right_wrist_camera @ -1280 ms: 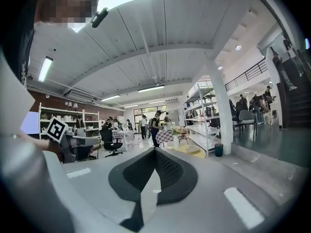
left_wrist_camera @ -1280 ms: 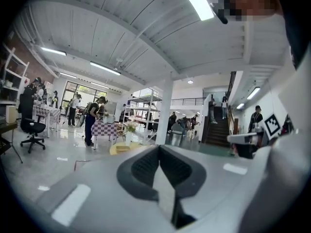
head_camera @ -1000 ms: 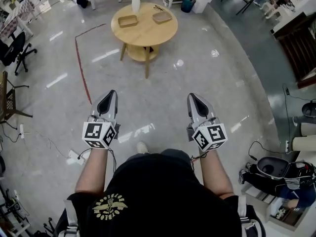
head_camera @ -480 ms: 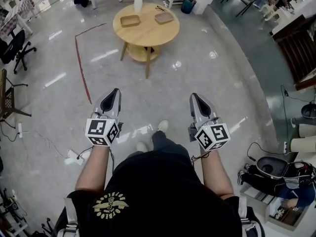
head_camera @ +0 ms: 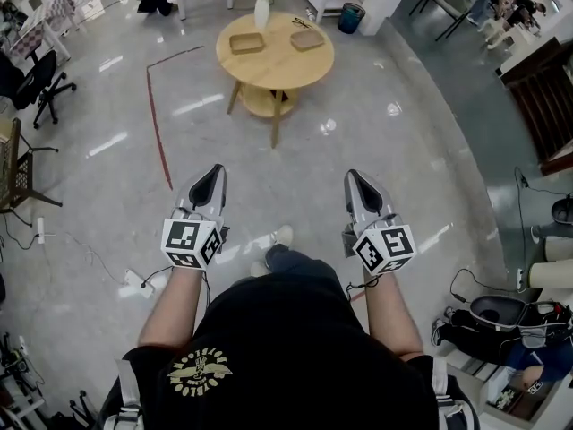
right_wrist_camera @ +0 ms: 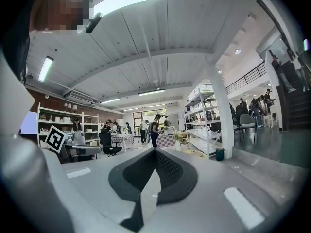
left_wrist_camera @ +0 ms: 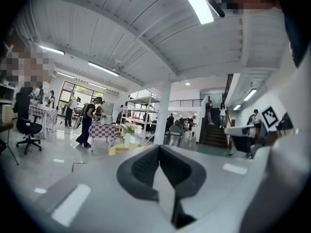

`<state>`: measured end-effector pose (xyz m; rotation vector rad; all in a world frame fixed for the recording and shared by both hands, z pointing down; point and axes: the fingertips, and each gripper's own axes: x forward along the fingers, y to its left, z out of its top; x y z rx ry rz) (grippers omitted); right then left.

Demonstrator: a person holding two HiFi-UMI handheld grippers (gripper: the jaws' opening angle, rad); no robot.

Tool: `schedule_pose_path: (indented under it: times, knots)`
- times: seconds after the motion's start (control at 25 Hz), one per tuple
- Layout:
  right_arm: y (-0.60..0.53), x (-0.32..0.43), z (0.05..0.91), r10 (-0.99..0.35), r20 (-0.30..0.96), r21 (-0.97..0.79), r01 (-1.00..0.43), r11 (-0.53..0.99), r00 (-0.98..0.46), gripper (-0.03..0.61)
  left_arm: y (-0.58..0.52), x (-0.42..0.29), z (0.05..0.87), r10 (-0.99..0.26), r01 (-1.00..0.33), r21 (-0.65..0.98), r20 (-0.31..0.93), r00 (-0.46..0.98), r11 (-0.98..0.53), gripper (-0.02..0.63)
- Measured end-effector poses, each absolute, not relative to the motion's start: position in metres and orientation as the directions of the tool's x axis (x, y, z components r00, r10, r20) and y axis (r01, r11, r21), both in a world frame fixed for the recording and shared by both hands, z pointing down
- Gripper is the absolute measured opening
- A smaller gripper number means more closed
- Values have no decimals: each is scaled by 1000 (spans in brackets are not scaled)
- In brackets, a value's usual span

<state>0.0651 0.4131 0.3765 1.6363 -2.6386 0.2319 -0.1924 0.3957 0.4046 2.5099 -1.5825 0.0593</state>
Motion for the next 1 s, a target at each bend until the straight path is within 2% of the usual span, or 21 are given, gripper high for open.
schedule_pose_path:
  times: [0.2, 0.4, 1.0]
  knots:
    - [408, 63, 383, -885, 119, -117, -891, 438, -451, 0, 397, -193, 405, -890, -897, 121, 126, 438, -424, 2]
    - [399, 57, 391, -876, 137, -120, -886, 448, -462, 0, 390, -199, 410, -888, -889, 190, 124, 442, -416, 2]
    - [373, 74, 410, -880, 167, -132, -894, 427, -445, 1, 372, -179, 432, -861, -880, 148, 188, 472, -451, 2]
